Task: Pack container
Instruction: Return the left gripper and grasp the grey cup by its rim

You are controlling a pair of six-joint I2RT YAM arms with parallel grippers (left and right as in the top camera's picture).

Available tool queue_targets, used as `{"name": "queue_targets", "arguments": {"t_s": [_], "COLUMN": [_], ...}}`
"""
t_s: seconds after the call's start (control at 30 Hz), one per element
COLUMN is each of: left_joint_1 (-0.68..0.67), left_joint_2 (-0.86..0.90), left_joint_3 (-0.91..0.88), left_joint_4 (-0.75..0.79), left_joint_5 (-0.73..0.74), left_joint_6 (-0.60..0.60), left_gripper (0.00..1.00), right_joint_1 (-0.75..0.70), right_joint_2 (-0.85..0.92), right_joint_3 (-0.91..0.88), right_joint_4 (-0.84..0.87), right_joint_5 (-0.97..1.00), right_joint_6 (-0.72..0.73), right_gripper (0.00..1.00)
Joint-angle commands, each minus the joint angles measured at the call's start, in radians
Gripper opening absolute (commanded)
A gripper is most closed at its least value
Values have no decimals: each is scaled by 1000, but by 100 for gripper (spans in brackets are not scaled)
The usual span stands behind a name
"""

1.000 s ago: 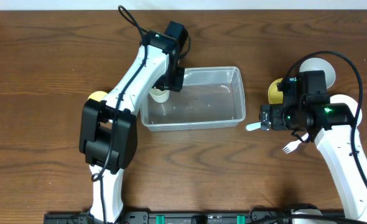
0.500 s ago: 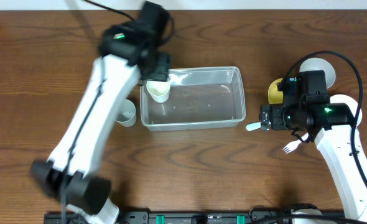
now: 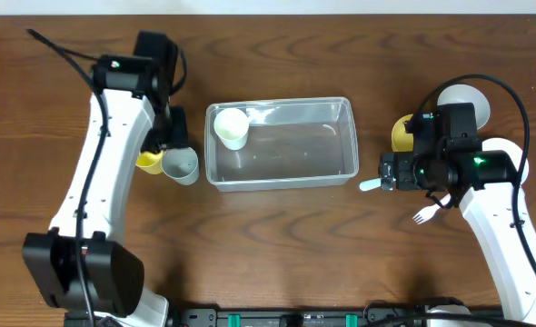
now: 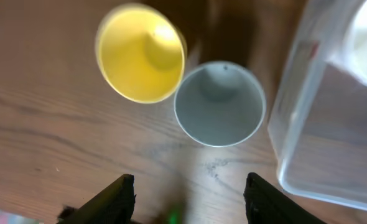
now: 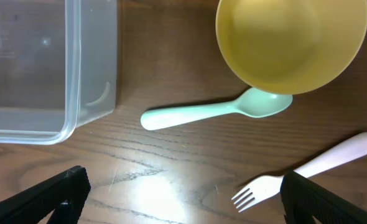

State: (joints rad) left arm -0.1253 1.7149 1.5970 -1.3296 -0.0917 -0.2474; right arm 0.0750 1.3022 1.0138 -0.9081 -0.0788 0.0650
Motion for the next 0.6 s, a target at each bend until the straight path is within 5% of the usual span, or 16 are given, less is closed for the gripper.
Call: {"name": "queue_targets", "arguments": {"t_s": [0.0,0.57], "left_joint_1": [3,24], "left_joint_2": [-3,-3], "left_joint_3": [-95,-338], "left_joint_4": [37,271], "left_joint_5": [31,66], "left_joint_6": [-47,-136], "left_gripper": [57,57], "right_joint_1": [-10,-10], "right_joint_2": [0,0], "right_joint_3": [13,13], "right_joint_4": [-2,-6], "right_joint_5": [0,0], "right_joint_6": [9,9], "right_gripper": [99,99]}}
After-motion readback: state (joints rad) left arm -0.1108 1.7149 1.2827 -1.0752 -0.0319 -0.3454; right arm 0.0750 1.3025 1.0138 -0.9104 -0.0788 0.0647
